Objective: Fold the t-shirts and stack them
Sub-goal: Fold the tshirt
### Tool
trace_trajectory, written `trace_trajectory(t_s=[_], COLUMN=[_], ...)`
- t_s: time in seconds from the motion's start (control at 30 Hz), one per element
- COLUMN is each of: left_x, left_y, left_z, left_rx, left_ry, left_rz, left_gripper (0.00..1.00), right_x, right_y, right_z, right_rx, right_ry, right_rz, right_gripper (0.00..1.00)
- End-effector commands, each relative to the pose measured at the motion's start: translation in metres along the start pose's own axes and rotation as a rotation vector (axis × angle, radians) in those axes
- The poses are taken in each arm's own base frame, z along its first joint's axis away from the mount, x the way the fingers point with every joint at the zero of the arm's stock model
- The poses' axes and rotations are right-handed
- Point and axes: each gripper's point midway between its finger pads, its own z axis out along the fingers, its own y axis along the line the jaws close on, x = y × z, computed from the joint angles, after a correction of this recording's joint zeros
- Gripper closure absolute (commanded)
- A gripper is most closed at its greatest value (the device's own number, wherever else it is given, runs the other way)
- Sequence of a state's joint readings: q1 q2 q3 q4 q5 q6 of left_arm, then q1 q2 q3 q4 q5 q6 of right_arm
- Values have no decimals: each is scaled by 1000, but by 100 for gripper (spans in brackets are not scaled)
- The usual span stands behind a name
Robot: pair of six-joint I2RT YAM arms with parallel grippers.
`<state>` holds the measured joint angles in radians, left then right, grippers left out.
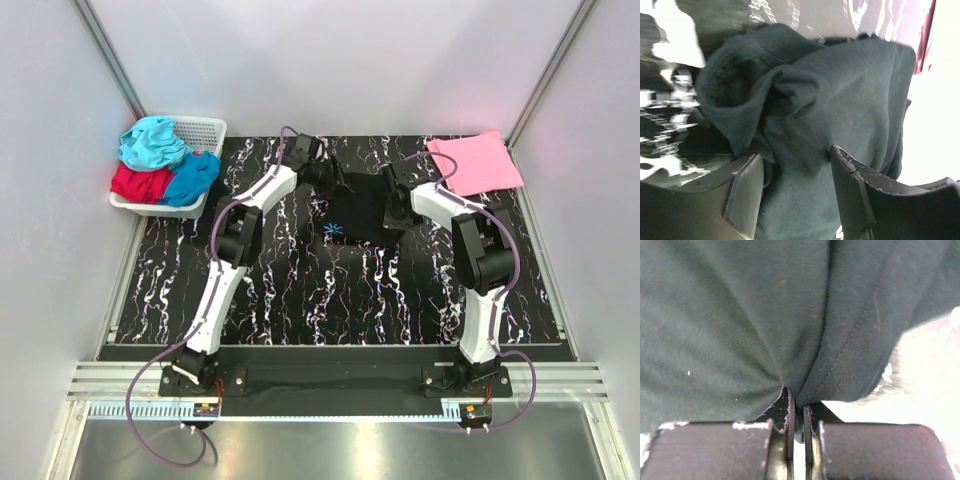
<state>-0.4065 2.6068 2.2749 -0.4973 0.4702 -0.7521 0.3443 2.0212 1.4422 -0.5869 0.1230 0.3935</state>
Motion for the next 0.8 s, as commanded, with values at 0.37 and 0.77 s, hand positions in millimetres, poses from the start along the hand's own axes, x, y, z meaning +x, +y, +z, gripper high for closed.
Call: trace_trajectory(t_s=[0.37,0.77], left_x=[52,-17], left_y=[19,23], left_z=[10,-85], left_rx=[-112,-385], left_ry=[172,-149], left_rz=[89,221], left_gripper=[39,14], right_x=[-28,-56], right_y=[-73,-65], right_z=[-4,-38], right_rx=[285,227], right_ry=[-52,-148], right_rz=[214,227], right_gripper=[100,52])
